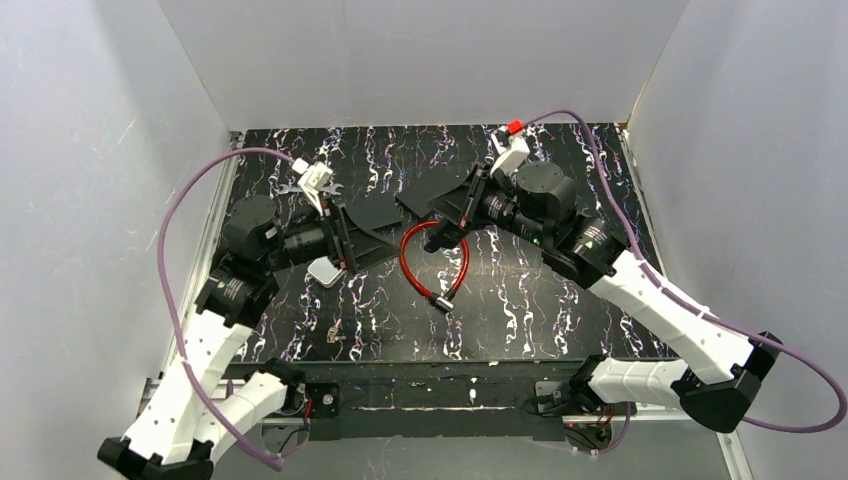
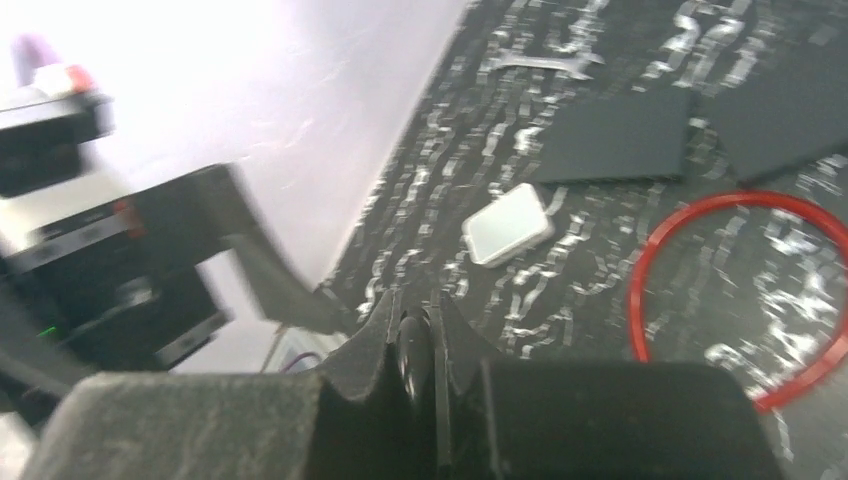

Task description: Unlock with the key

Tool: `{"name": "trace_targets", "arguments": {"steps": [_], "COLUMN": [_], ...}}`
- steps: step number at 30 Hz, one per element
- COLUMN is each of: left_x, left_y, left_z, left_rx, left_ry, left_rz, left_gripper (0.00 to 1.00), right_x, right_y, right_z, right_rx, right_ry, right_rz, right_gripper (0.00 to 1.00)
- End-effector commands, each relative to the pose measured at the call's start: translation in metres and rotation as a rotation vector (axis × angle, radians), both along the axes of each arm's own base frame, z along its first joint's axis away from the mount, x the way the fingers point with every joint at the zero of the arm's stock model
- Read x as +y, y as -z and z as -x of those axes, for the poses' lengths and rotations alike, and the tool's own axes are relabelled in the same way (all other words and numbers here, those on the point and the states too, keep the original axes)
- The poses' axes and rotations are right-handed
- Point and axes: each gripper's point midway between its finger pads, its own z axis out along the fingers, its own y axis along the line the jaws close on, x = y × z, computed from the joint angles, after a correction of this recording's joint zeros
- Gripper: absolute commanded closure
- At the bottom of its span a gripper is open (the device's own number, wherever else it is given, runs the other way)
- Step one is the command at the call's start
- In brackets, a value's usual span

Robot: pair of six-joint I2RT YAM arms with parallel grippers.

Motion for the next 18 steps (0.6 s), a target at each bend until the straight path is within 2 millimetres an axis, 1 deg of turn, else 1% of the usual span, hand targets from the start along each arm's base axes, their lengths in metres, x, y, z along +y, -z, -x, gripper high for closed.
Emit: {"name": "trace_targets", "arguments": {"steps": [1, 3, 5, 7, 8, 9, 12, 14, 18], "left_x": [0.038, 0.053, 0.063, 0.071, 0.074, 0.077, 0.08, 0.084, 0.1], "left_y": [0.028, 0.045, 0.054, 0.063, 0.066, 0.069, 0.069, 0.07, 0.076], "left_z": [0.01, 0.015, 0.02, 0.024, 0.026, 0.027, 0.031, 0.032, 0.026], "left_rx": [-0.036, -0.017, -0.022, -0.018, -0.007, 0.004, 0.012, 0.013, 0.026], "left_ry": [-0.149, -0.197, -0.218, -0.24, -0.256, -0.269, -0.281, -0.302, -0.382], "left_rz": [-0.232, -0.318, -0.362, -0.395, -0.406, -0.409, -0.405, -0.416, -0.491], "left_gripper": [0.02, 0.02, 0.02, 0.02, 0.02, 0.02, 0.02, 0.02, 0.02], "right_x": [-0.031, -0.036, -0.045, -0.06, -0.068, -0.077, -0.096, -0.105, -0.118], "right_y": [0.015, 0.036, 0.06, 0.085, 0.1, 0.12, 0.153, 0.169, 0.198], "right_z": [-0.034, -0.044, -0.056, -0.073, -0.08, -0.087, -0.109, -0.12, -0.141], "right_rx": [-0.029, -0.011, 0.01, 0.027, 0.039, 0.061, 0.11, 0.136, 0.163], "right_ry": [0.212, 0.236, 0.258, 0.296, 0.316, 0.333, 0.366, 0.375, 0.407], "right_rz": [0.02, 0.049, 0.071, 0.089, 0.102, 0.118, 0.119, 0.101, 0.105], "right_gripper": [0.99, 0.99, 0.99, 0.99, 0.99, 0.99, 0.99, 0.99, 0.99]}}
